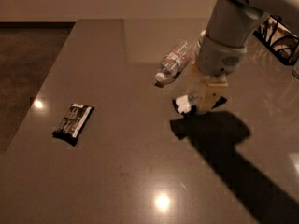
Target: Move rxbar blueberry near water bottle
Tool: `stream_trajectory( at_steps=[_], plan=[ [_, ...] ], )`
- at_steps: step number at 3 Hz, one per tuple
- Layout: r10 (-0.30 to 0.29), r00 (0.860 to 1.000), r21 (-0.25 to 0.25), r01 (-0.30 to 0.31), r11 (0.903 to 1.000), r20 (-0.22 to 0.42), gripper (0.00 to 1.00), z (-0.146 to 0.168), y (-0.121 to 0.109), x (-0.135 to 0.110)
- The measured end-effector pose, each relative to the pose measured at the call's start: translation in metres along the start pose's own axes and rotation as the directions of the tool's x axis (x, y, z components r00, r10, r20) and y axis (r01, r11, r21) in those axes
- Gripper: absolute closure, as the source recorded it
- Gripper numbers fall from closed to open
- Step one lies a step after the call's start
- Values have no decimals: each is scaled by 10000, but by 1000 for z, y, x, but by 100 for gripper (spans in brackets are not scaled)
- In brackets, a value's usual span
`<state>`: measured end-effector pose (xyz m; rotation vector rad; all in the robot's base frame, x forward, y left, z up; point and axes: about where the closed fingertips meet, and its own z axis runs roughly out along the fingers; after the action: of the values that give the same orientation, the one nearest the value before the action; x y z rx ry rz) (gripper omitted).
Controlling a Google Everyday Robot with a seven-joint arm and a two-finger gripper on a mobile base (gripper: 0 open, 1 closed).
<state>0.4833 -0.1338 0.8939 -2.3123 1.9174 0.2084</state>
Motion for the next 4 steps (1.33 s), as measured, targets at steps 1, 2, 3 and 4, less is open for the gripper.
stream_trajectory(
  at_steps=[1, 2, 3, 4],
  plan=[
    [1015, 9947, 561, -1022, 9932, 147, 100, 2, -49, -1],
    [1787, 9836, 1022, -1804, 9783, 253, 100, 14, -85, 5],
    [2162, 9763, 1061, -2156, 9707, 55, 82, 30, -106, 18],
    [2115, 9773, 887, -2094, 9738, -146, 59, 38, -112, 30]
  ],
)
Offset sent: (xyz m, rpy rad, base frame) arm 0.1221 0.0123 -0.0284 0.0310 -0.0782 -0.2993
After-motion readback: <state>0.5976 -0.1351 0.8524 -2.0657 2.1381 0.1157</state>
